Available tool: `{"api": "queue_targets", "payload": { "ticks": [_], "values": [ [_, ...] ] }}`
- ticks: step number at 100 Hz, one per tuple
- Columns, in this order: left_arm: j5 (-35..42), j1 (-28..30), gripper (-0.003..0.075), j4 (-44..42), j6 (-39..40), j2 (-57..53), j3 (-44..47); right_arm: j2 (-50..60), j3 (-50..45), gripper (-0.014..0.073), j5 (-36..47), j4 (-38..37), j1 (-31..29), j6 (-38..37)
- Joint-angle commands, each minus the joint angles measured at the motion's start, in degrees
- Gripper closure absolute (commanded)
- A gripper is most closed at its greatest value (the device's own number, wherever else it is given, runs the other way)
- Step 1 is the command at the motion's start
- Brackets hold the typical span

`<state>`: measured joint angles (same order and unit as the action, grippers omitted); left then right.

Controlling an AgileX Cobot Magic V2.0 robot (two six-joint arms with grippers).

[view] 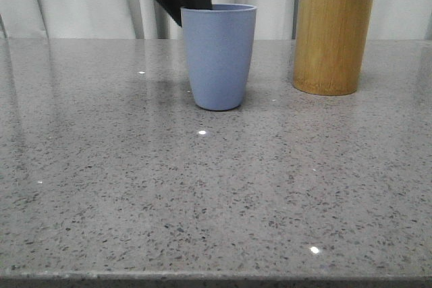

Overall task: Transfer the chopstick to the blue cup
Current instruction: 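Open the left gripper and lift it away from the blue cup, then lower the right gripper into the bamboo cup and grasp the pink chopstick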

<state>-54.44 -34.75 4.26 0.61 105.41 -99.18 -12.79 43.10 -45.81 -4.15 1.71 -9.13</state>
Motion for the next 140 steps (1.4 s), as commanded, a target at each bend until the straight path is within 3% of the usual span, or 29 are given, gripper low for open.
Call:
{"api": "queue_targets", "payload": {
  "ticks": [1,8,14,40,67,89,117,140],
  "values": [
    [2.4,-0.6,0.0253,0.5,0.1,-3.0,-2.0,-1.3,1.6,0.0021,5.0,-0.5,-0.1,0.2],
    [2.4,-0.6,0.0155,0.5,0.1,-3.1,-2.0,-1.3,1.6,0.0021,5.0,-0.5,-0.1,0.2],
    [2.4,-0.6,0.0127,0.5,0.1,-3.5,-2.0,-1.3,1.6,0.0021,5.1,-0.5,-0.1,0.2],
    [2.2,-0.6,0.0134,-0.4,2.6,-7.8,-2.0,-1.3,1.6,0.0021,5.1,-0.5,-0.1,0.2],
    [2.2,-0.6,0.0190,-14.6,9.9,-18.0,1.5,-1.3,1.6,0.0021,5.1,-0.5,-0.1,0.2],
    [5.8,2.5,0.0190,-17.9,12.2,-30.6,14.8,-1.3,1.6,0.0021,5.1,-0.5,-0.1,0.2],
    [13.6,11.5,0.0191,-17.8,12.6,-50.9,35.3,-1.3,1.6,0.0021,5.1,-0.5,-0.1,0.2],
    [13.4,16.9,0.0191,-17.8,12.4,-65.5,46.4,-1.3,1.6,0.0021,5.1,-0.5,-0.1,0.2]
  ]
}}
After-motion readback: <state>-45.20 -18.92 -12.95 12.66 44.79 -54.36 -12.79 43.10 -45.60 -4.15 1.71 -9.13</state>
